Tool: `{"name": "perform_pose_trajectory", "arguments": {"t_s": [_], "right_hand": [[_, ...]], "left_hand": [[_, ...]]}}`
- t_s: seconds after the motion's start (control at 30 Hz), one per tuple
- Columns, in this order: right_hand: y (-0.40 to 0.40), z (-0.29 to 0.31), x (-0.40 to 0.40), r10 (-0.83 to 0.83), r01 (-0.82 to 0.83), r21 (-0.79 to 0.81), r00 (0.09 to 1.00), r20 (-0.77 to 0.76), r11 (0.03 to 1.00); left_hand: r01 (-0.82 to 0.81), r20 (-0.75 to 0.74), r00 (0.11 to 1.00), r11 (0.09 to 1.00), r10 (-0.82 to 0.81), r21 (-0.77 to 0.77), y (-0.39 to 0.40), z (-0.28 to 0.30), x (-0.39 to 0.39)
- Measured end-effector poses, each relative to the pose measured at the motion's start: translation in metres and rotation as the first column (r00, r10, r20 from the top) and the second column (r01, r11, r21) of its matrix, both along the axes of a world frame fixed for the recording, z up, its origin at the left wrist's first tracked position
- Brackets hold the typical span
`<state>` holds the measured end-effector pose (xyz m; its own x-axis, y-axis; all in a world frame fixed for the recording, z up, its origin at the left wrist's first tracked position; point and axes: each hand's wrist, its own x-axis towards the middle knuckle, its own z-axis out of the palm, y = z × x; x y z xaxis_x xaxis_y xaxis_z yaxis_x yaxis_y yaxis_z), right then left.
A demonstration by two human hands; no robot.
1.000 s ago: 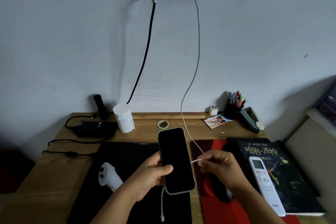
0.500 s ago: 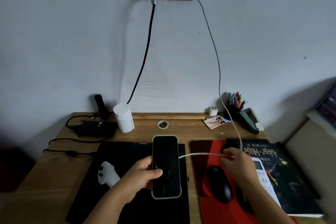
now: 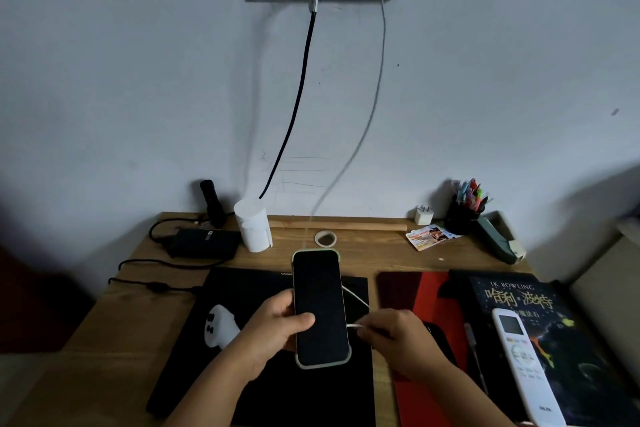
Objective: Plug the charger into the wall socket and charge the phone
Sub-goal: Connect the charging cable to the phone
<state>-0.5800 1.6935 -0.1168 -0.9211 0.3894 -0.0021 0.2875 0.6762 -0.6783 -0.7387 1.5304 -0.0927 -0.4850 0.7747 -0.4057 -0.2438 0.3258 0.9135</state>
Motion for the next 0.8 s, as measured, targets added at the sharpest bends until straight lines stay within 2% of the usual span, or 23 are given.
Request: {"name": "perform_pose_trajectory", "arguments": {"t_s": [0.1,0.23,0.47,0.57,0.67,0.77,0.8], "right_hand": [[-0.004,-0.002,-0.002,0.043,-0.046,0.025,0.996,0.080,0.999],[-0.017,-0.002,-0.007,0.138,-0.134,-0.079,0.989,0.053,0.988],[-0.007,-0.003,0.006,-0.120,0.099,0.090,0.958,0.261,0.991],[-0.006,-0.001,0.010,-0.238,0.215,0.132,0.952,0.194,0.968],[-0.010,0.004,0.010,-0.258,0.244,0.117,0.957,0.130,0.963],[-0.014,0.007,0.007,-0.236,0.223,0.204,0.971,0.043,0.953],[-0.017,0.009,0.005,-0.224,0.221,0.174,0.975,-0.006,0.960]], "left_hand": [[-0.021,0.001,1.000,1.000,0.021,0.004,0.001,-0.001,0.001],[-0.026,-0.006,1.000,1.000,0.026,0.013,0.006,-0.004,0.005],[-0.149,0.006,0.989,0.988,0.149,0.049,0.010,-0.004,-0.004],[-0.238,0.021,0.971,0.969,0.237,0.062,0.013,-0.003,-0.008],[-0.309,0.052,0.951,0.950,0.306,0.053,0.018,-0.002,-0.009],[-0.341,0.090,0.938,0.938,0.334,0.067,0.024,0.000,-0.008],[-0.347,0.087,0.936,0.935,0.341,0.073,0.025,0.001,-0.008]]}}
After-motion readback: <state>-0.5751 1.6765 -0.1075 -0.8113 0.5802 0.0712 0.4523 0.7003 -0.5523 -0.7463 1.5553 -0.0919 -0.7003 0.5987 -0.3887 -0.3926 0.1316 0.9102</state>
